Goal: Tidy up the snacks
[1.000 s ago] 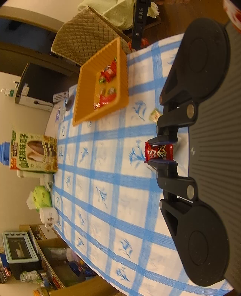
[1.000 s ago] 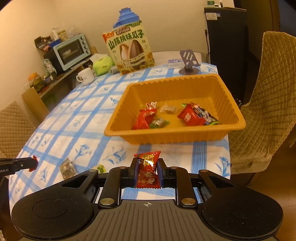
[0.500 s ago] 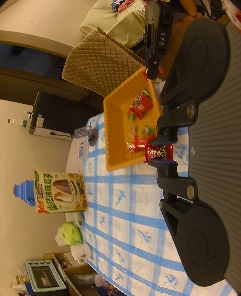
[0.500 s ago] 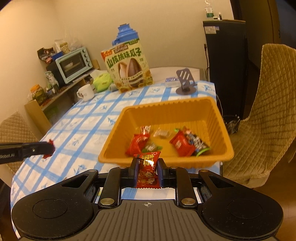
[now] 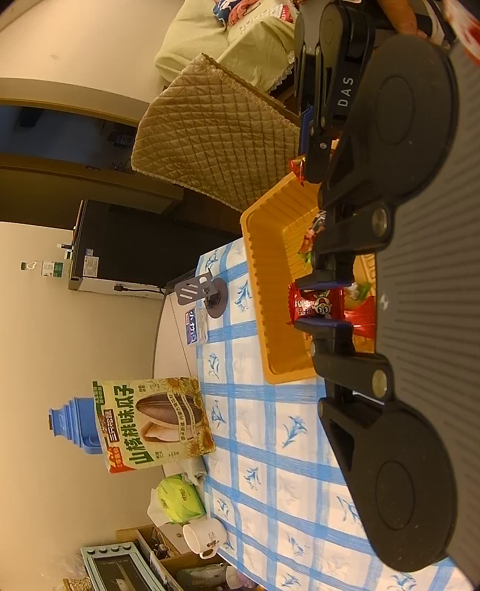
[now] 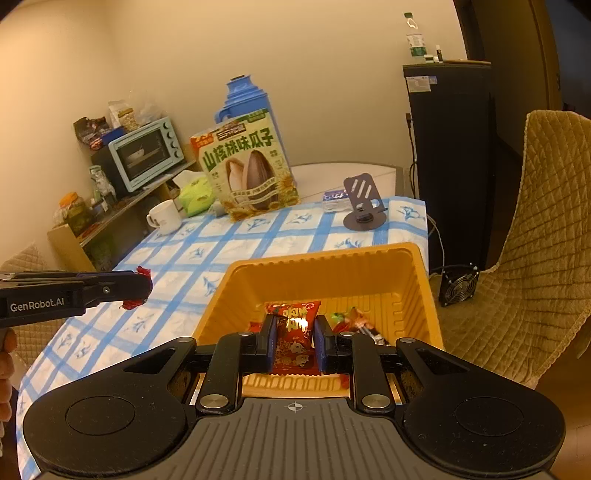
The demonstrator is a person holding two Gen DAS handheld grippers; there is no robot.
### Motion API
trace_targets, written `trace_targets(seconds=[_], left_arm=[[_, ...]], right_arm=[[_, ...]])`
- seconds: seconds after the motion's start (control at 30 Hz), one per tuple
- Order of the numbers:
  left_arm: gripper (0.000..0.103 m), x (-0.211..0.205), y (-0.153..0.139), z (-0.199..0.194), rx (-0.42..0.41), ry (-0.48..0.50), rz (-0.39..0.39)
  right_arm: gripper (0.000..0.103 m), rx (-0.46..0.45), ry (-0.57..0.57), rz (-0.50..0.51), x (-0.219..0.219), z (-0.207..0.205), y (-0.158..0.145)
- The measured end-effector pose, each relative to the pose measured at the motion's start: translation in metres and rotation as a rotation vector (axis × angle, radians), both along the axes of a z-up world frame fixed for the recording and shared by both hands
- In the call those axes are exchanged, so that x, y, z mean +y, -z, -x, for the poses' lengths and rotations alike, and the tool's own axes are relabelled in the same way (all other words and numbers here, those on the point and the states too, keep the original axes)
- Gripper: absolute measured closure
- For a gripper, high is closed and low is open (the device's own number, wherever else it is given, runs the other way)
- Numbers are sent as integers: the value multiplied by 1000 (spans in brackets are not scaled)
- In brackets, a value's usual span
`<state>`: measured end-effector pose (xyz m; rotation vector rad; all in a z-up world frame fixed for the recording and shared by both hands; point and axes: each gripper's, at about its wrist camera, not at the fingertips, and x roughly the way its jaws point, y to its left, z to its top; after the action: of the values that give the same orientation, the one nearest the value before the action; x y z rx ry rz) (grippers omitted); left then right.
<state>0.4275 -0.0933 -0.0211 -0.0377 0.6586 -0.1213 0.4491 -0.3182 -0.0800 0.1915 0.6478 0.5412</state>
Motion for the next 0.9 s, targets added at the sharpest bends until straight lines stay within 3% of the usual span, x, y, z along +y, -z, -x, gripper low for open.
trace_targets(seconds=[0.9], left_arm=[[89,-48,67,-97,168,10,-9]], right_arm=[[82,97,29,33,-21,-85,42]])
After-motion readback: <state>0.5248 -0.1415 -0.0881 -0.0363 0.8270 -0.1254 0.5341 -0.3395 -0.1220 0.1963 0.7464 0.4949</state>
